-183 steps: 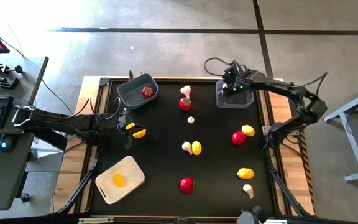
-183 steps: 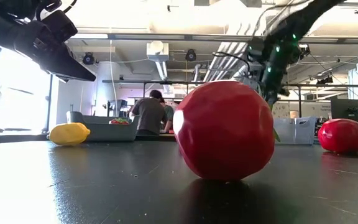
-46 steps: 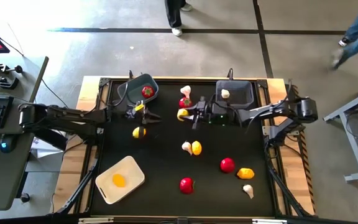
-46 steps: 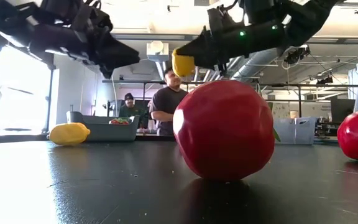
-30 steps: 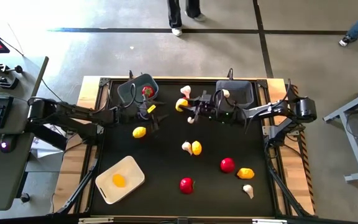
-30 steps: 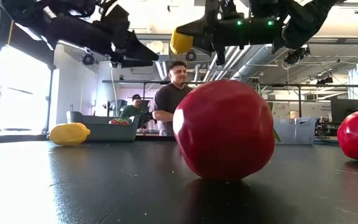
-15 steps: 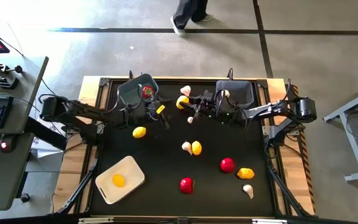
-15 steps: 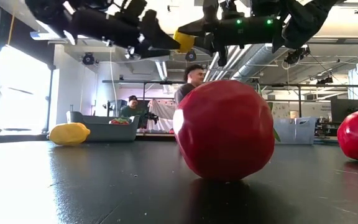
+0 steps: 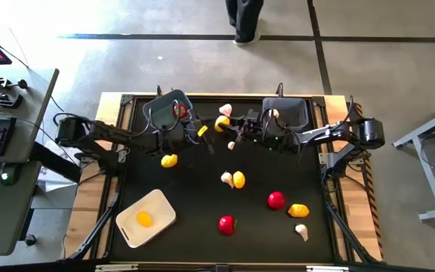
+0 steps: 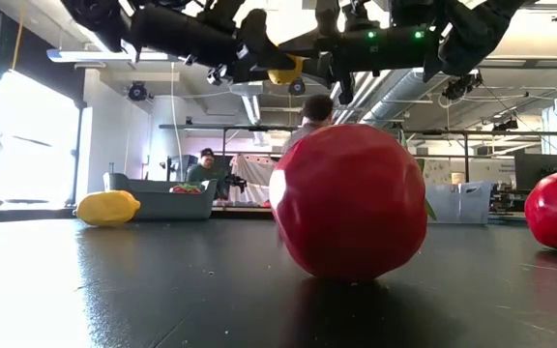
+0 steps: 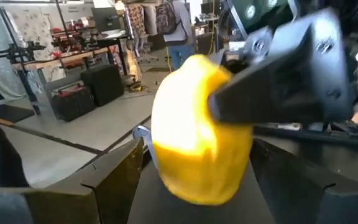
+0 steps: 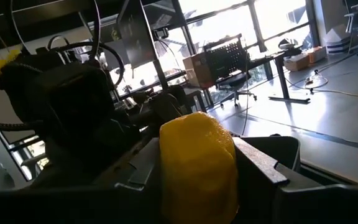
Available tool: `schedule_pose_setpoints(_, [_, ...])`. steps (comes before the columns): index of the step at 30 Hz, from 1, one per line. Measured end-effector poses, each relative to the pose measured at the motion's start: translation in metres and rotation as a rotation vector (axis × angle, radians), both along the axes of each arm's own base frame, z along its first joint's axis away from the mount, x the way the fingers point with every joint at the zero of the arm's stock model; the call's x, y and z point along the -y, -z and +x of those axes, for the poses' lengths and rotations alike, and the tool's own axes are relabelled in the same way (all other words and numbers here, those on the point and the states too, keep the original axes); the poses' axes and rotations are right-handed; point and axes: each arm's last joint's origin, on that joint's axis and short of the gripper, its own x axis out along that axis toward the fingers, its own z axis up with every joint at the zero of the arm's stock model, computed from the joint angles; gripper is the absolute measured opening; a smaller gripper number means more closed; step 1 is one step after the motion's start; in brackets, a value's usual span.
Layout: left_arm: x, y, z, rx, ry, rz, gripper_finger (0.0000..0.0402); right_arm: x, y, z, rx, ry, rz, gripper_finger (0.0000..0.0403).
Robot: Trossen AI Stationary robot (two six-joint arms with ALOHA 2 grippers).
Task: Sort produce into baskets
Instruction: Put the yellow lemon into the white bin
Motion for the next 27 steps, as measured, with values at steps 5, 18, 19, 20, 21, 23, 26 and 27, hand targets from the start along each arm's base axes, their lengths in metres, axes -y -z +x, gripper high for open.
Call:
schedule_pose_setpoints(5, [0.0,-0.002,0.001,0.002,-0.002,0.006,0.0271,0.0,0.0,0.0,-0.005,0.0,0.001,0.0131])
schedule_pose_setpoints(18, [-0.002,0.0,0.0,-0.031,-0.005,0.028,0.0171,0.0,0.003,0.0,-0.035,0.021,-0.001,0.0194])
schedule_pose_setpoints(19, [-0.004,0.001,0.0,-0.04,-0.01,0.028,0.017,0.001,0.003,0.0,-0.036,0.026,-0.001,0.0205])
schedule_pose_setpoints(20, [-0.005,0.002,0.0,-0.051,-0.017,0.027,0.0169,0.001,0.003,0.0,-0.039,0.028,-0.009,0.0216])
schedule_pose_setpoints(21, [-0.006,0.003,-0.001,-0.058,-0.023,0.026,0.0168,0.001,0.003,0.0,-0.041,0.03,-0.015,0.0227])
schedule_pose_setpoints(23, [-0.008,0.005,-0.001,-0.078,-0.029,0.025,0.0168,0.001,0.003,0.0,-0.039,0.048,-0.023,0.0244])
schedule_pose_setpoints(26, [-0.01,0.007,-0.002,-0.106,-0.032,0.021,0.0167,0.004,0.001,-0.001,-0.037,0.068,-0.041,0.0259])
schedule_pose_setpoints(27, [-0.011,0.008,-0.002,-0.12,-0.027,0.019,0.0167,0.005,0.0,-0.002,-0.034,0.074,-0.043,0.0261])
